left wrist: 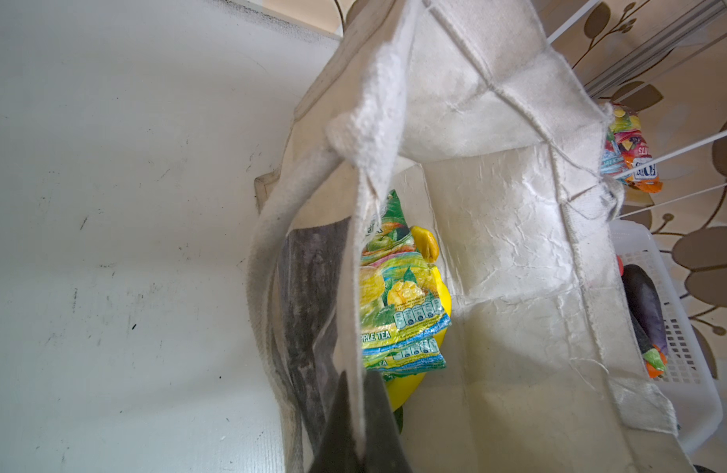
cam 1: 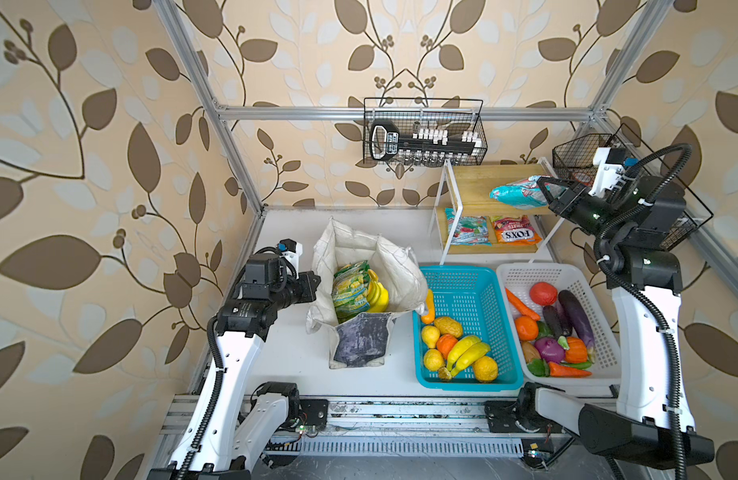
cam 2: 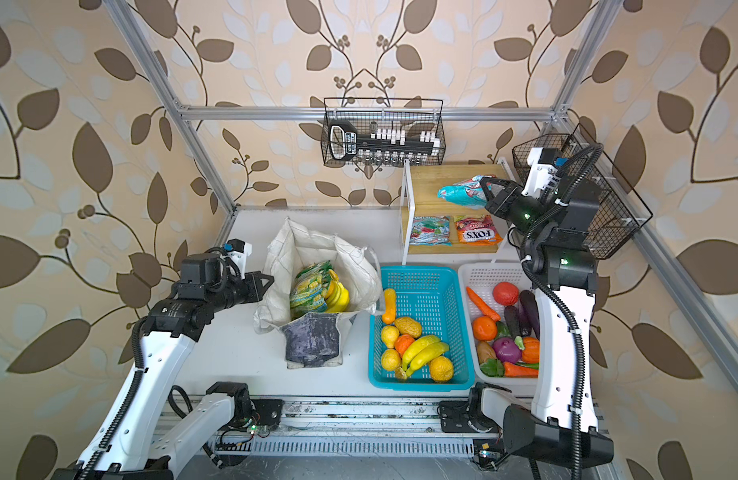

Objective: Place the food into the grocery bag and tie it
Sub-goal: 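Lift the Mint Blossom bag with the right gripper and carry it over the tote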

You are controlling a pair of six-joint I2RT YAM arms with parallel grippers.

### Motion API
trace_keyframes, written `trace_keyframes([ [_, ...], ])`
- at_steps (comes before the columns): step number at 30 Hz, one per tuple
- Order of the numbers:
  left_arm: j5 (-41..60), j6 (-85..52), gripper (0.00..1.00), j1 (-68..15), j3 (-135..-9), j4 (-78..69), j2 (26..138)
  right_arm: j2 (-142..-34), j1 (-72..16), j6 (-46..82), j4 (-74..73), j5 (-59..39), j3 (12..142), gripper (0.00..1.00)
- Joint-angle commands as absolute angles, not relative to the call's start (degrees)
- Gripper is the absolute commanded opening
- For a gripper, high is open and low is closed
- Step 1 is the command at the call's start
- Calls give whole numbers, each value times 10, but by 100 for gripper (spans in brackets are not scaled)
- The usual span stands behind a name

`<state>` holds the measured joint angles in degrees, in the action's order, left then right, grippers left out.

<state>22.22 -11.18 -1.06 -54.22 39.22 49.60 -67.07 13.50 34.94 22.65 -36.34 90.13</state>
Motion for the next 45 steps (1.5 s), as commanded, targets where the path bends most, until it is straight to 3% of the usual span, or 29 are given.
trace_keyframes([
  [1, 231, -101, 0, -11, -543, 383, 486, -650, 127, 361, 195, -393, 925, 0],
  [17, 233, -99, 0, -11, -546, 386, 487, -654, -37, 302, 278, -300, 984, 0],
  [25, 236, -99, 0, -12, -545, 385, 484, -669, -233, 279, 298, -195, 986, 0],
  [29, 236, -99, 0, -11, -547, 387, 488, -692, -386, 239, 315, -93, 1003, 0],
  [33, 236, -99, 0, -12, -545, 384, 484, -736, -466, 238, 298, -68, 990, 0],
  [45, 240, -99, 0, -11, -544, 383, 482, -902, -546, 247, 272, -78, 999, 0],
])
